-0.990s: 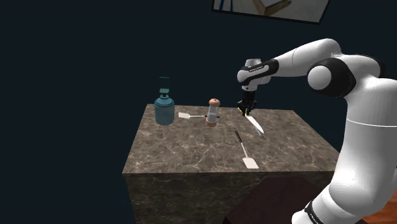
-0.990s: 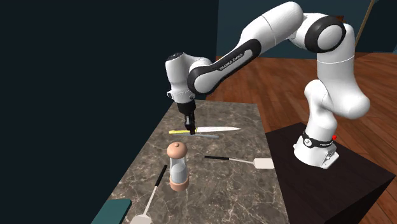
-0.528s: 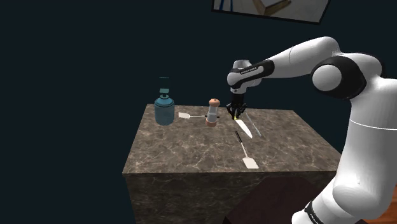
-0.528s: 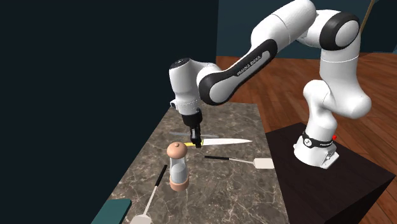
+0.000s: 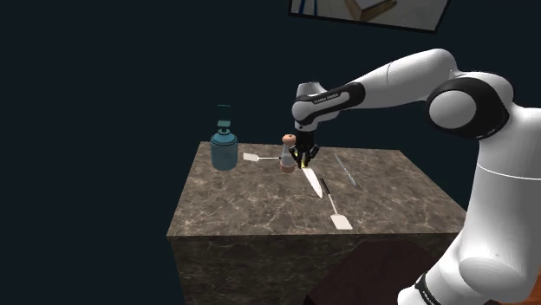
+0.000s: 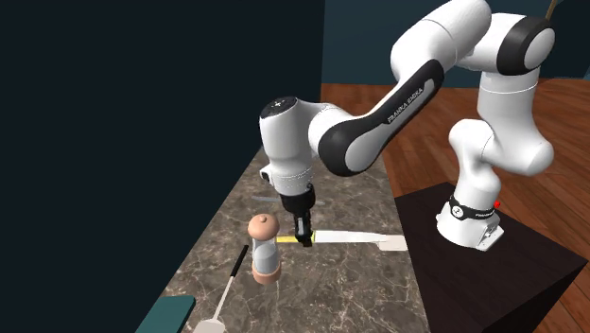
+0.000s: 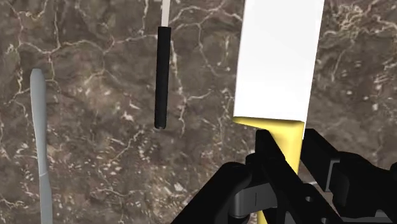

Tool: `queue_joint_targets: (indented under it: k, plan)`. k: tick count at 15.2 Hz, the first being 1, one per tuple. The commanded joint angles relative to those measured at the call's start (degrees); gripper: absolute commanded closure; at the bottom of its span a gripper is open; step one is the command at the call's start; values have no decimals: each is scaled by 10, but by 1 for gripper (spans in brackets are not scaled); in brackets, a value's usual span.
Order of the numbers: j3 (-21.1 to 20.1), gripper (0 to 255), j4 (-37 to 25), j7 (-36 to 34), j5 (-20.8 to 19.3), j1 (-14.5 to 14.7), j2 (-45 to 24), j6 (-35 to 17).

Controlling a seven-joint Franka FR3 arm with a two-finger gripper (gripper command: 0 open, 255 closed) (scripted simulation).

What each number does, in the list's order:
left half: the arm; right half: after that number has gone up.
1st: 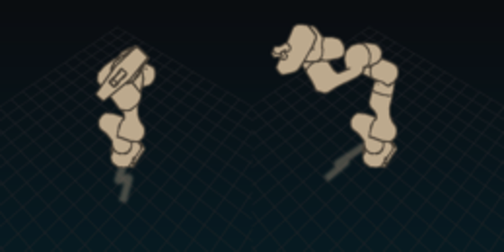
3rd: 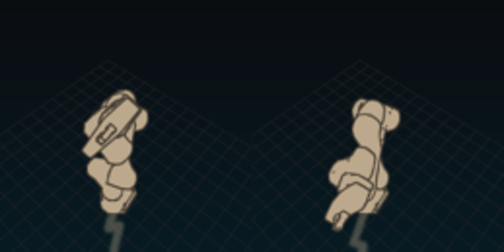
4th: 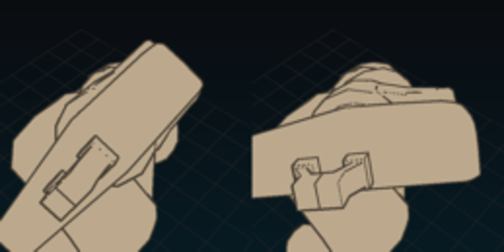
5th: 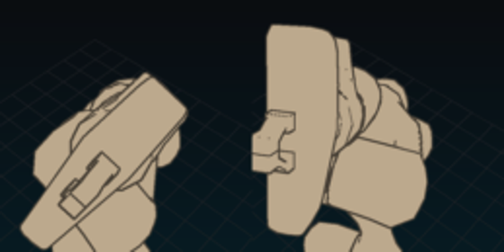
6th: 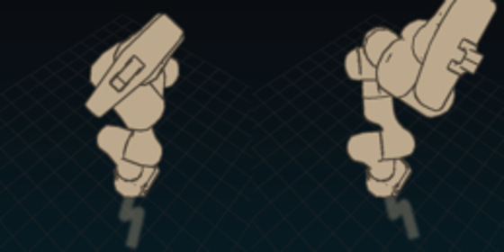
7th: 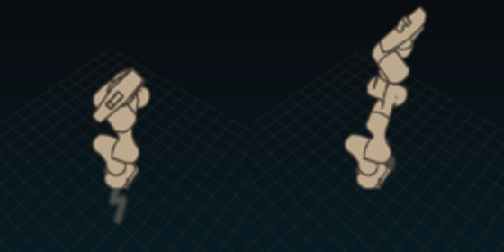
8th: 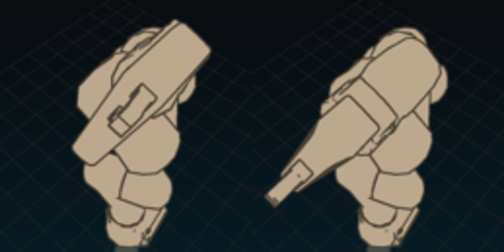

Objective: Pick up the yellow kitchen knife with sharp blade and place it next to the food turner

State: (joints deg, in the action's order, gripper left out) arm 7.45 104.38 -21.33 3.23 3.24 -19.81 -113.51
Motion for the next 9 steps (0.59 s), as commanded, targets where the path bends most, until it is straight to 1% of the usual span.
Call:
queue_joint_targets:
  k: [1, 9]
  plan:
    - [-9, 255, -8, -25, 2, 16, -4, 4]
    - [-44, 255, -67, -117, 9, 76, -41, 21]
